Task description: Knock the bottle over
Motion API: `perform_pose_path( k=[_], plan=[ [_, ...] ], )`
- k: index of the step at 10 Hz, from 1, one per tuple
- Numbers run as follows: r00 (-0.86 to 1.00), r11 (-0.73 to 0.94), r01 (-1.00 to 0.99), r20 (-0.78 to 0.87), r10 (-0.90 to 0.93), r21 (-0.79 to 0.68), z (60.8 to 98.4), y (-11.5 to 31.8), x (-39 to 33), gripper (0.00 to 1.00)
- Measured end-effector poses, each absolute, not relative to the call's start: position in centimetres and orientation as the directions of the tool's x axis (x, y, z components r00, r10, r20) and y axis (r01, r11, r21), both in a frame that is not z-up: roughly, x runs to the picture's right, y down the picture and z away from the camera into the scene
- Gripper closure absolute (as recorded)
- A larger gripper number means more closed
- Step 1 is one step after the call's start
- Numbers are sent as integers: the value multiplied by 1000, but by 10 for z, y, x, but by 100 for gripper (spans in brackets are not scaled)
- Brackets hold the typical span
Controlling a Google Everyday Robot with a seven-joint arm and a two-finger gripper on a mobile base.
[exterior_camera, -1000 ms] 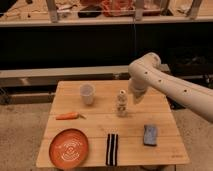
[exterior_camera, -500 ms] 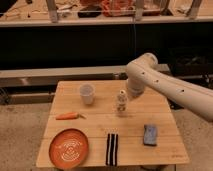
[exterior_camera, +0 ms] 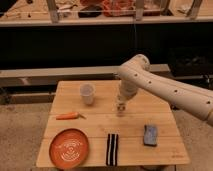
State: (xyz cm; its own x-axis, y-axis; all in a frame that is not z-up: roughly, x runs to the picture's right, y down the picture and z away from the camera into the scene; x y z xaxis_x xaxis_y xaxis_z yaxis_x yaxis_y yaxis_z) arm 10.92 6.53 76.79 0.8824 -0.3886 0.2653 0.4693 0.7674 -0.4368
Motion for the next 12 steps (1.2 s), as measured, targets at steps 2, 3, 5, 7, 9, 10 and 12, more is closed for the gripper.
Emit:
perform_pose_path(
  k=[2,3,5,7,9,10,12],
  plan=[
    [875,765,482,274,-398,-428,768,66,105,99],
    [871,763,488,284,-400,-424,767,66,96,99],
    [860,756,507,301,-412,-413,767,69,84,99],
    [852,753,520,306,-425,-402,766,70,81,99],
    [842,746,535,323,-432,-396,765,73,70,99],
    [836,742,544,328,-439,-392,765,74,66,99],
    [831,739,551,331,-447,-387,765,75,64,99]
  ],
)
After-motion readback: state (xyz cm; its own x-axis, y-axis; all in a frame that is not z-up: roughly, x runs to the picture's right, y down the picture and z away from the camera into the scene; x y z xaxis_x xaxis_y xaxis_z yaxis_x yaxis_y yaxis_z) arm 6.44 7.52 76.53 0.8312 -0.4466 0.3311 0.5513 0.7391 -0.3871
